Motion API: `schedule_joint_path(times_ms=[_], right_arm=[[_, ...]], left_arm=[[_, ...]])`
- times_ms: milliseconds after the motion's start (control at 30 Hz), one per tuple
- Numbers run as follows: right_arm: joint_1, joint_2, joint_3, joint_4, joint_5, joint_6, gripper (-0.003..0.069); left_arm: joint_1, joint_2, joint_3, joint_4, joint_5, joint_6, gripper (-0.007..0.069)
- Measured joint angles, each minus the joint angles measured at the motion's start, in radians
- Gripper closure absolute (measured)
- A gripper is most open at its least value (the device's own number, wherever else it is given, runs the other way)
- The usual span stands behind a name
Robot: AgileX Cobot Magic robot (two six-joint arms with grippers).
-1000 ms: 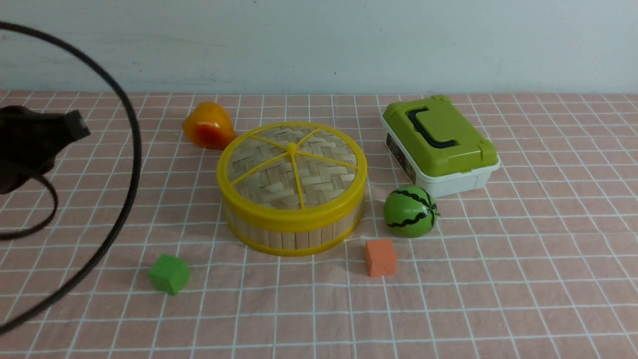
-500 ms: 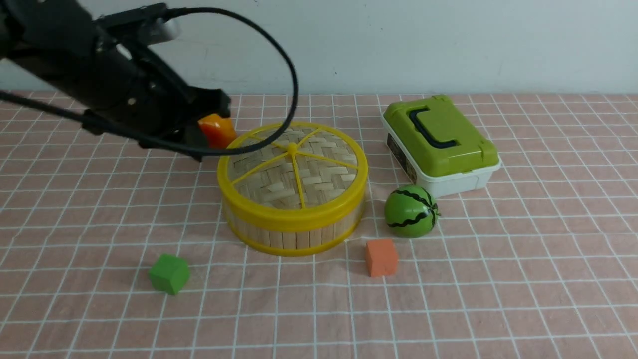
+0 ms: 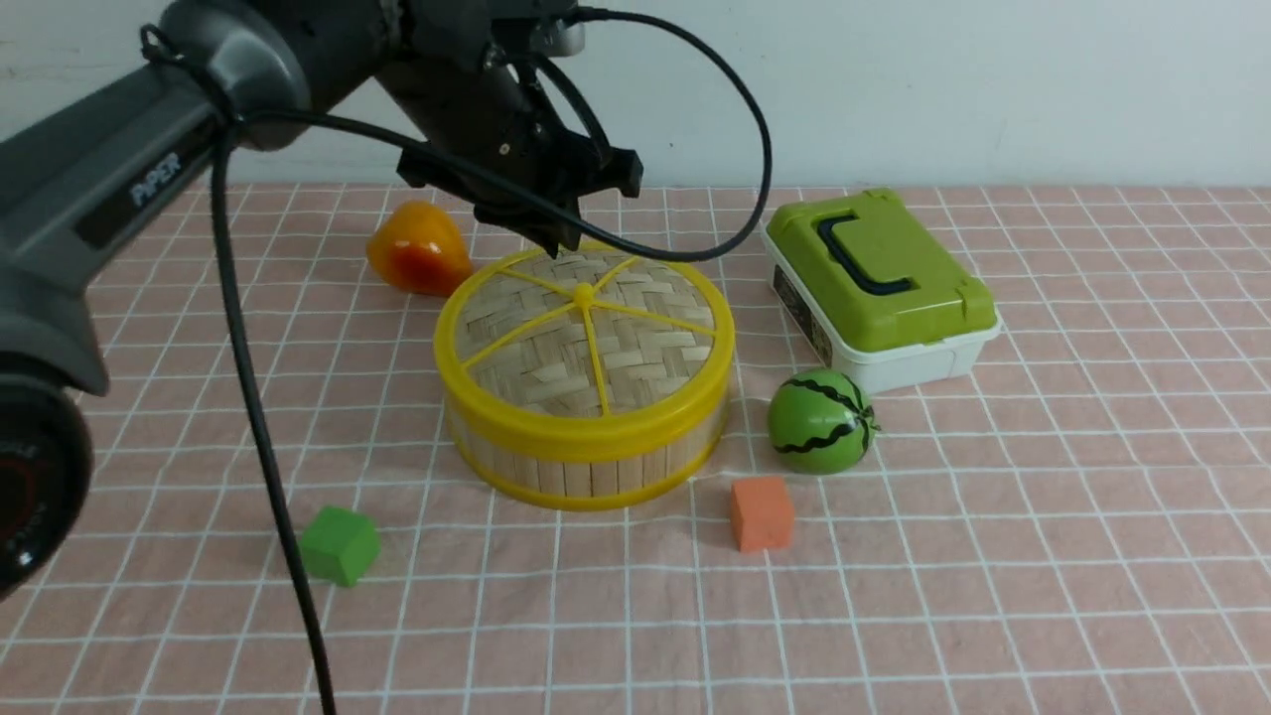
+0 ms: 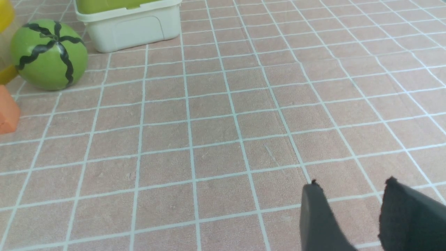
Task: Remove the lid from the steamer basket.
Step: Use the left arm to lift the lid of the steamer
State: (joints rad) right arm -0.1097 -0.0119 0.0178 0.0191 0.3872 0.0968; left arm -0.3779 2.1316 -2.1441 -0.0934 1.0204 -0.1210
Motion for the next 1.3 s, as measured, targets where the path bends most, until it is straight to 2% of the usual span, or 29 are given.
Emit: schedule_joint_path(times_ms=[100,233,733,867,967,1067,1100,1300], right_arm=[[0.0,0.0,0.0,0.0,0.0,0.0,0.0418],[0.0,0.0,0.0,0.0,0.0,0.0,0.0418],[0.0,0.0,0.0,0.0,0.0,0.0,0.0418],[0.0,0.0,0.0,0.0,0.0,0.0,0.0418],[0.0,0.0,0.0,0.0,0.0,0.0,0.0418],[0.0,0.0,0.0,0.0,0.0,0.0,0.0418],[0.0,0.0,0.0,0.0,0.0,0.0,0.0418],[0.0,0.0,0.0,0.0,0.0,0.0,0.0418]], left_arm=[[-0.001,0.046,-0.028,0.001,0.0,0.012,0.0366],[-0.003,0.095,-0.03,0.015,-0.002,0.013,0.0305],[-0.073,0.124,-0.034,0.184,-0.035,-0.017,0.0313],[-0.073,0.133,-0.034,0.191,-0.034,-0.036,0.0346],[-0.073,0.133,-0.034,0.192,-0.033,-0.046,0.0403],[-0.072,0.133,-0.034,0.197,-0.033,-0.054,0.0508],[-0.072,0.133,-0.034,0.197,-0.033,-0.054,0.0522],[-0.072,0.131,-0.034,0.198,-0.033,-0.055,0.0519]])
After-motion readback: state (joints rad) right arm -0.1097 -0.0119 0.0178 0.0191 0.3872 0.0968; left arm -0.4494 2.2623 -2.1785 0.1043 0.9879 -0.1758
